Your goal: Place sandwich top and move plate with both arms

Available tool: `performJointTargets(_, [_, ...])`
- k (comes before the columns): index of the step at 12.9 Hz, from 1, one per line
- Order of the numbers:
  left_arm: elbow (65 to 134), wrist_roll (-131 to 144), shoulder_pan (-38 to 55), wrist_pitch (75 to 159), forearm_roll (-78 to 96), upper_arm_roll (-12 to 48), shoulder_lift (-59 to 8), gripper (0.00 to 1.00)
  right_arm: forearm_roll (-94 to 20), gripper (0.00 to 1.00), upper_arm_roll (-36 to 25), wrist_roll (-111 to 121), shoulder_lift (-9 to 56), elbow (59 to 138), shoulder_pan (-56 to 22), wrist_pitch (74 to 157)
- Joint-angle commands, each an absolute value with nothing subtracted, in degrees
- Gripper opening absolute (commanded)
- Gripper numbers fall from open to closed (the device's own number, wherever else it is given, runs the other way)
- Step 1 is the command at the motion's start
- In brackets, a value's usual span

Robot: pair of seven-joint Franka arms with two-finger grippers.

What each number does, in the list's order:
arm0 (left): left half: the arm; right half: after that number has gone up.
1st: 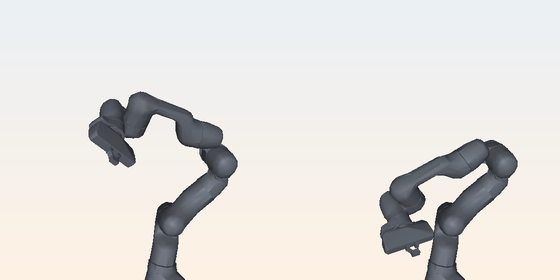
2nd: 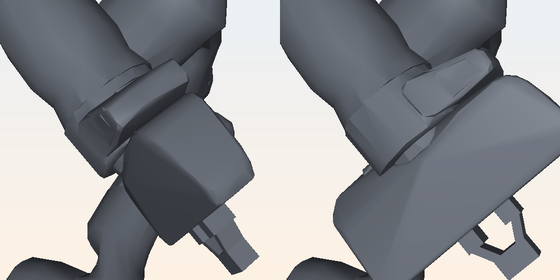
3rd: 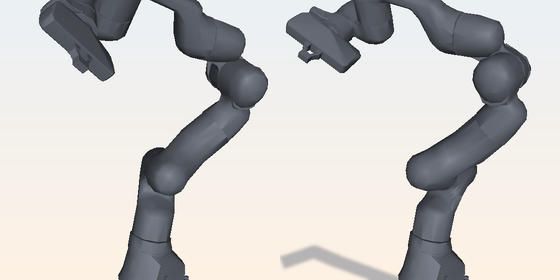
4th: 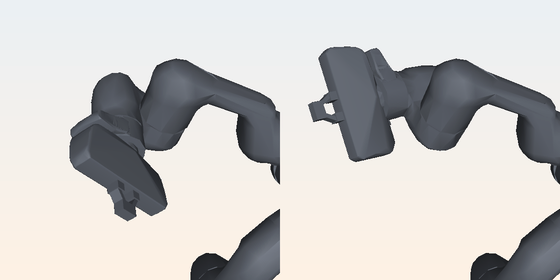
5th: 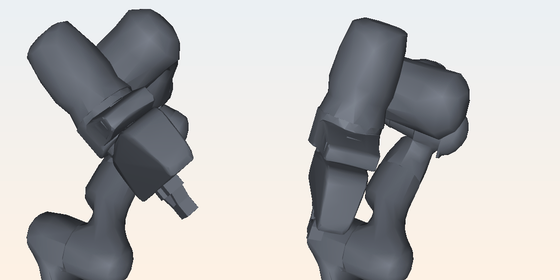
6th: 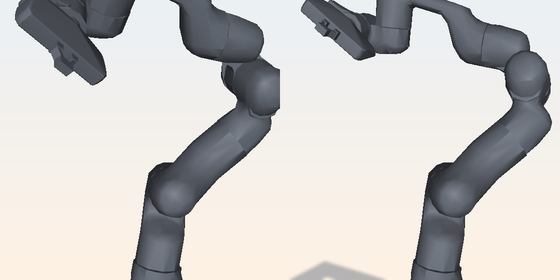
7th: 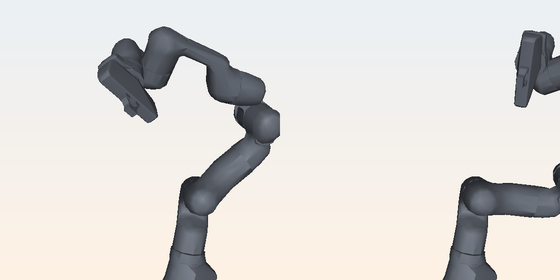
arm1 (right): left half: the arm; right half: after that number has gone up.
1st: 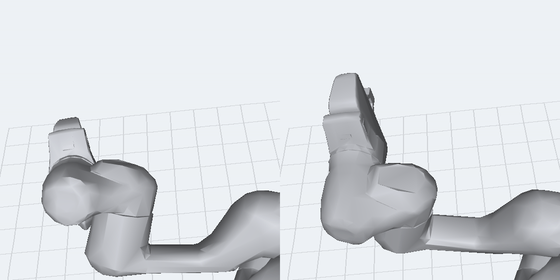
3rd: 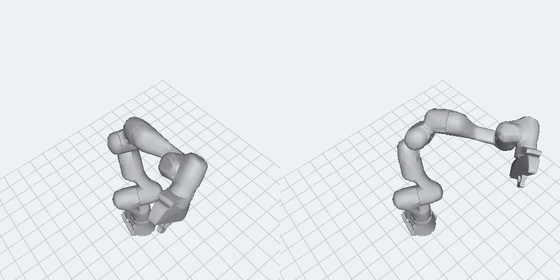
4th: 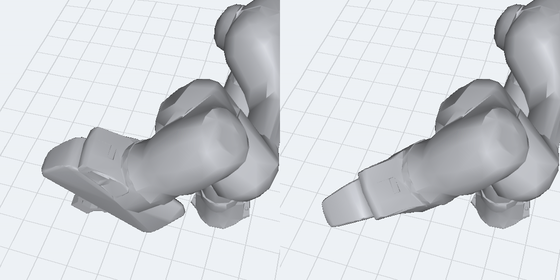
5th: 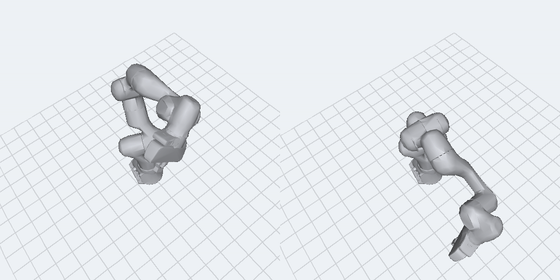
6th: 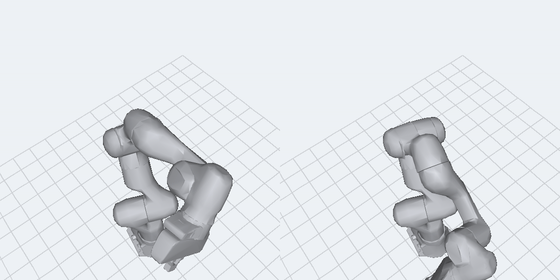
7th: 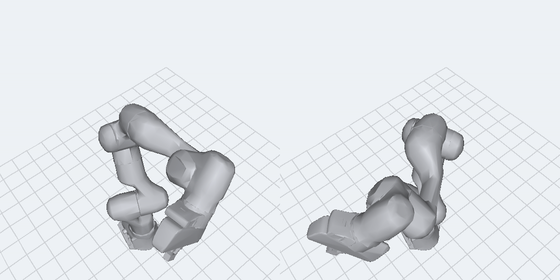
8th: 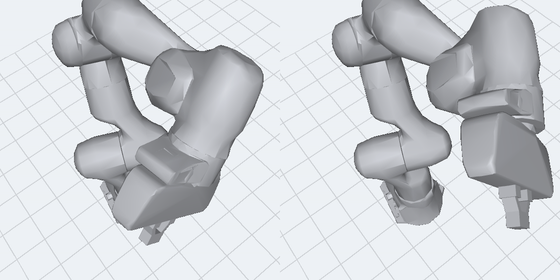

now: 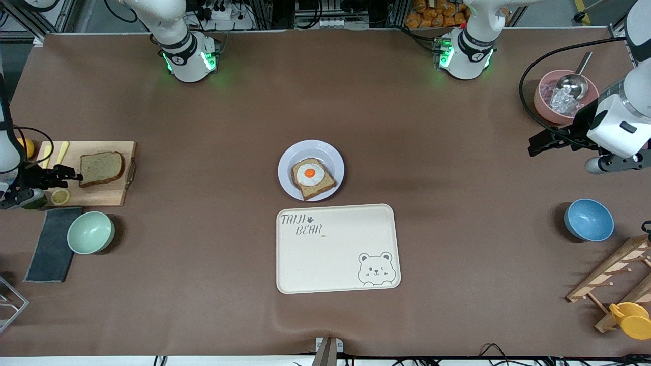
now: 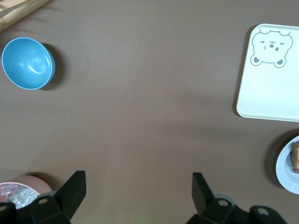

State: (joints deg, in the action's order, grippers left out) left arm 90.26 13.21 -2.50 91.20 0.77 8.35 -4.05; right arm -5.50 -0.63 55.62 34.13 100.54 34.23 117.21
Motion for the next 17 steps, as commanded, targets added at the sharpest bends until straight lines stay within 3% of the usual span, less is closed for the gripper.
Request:
performJointTargets(1, [90.26,12.39,-1.41,91.85,0.79,8.26,-4.13,1.00,-5.98,0.66,0.35,57.30,34.37,101.24,35.86,117.42])
performJointTargets(5, [90.26,12.39,-1.41,91.85,0.44,8.35,-4.66,1.00,-5.98,0.58,0.35,57.30,34.10,103.18,36.04,119.27])
performJointTargets(6, [90.18,12.48,-1.32,92.37,0.27,8.35,-4.66,1.00,-5.98,0.51,0.35,57.30,34.10,103.27,36.04,119.27])
performJointTargets(8, [90.18,12.48,-1.58,92.81,0.26,8.26,-4.83,1.00,-5.98,0.25,0.35,57.30,34.01,103.27,35.95,119.18])
performJointTargets(12, [90.18,12.57,-2.11,92.81,0.35,8.17,-4.92,1.00,-5.98,0.00,0.35,57.30,34.01,103.27,35.95,119.18])
performJointTargets(17, [89.91,12.39,-3.08,92.81,0.96,7.91,-4.48,1.00,-6.24,0.00,0.70,56.43,33.23,102.40,35.16,116.82])
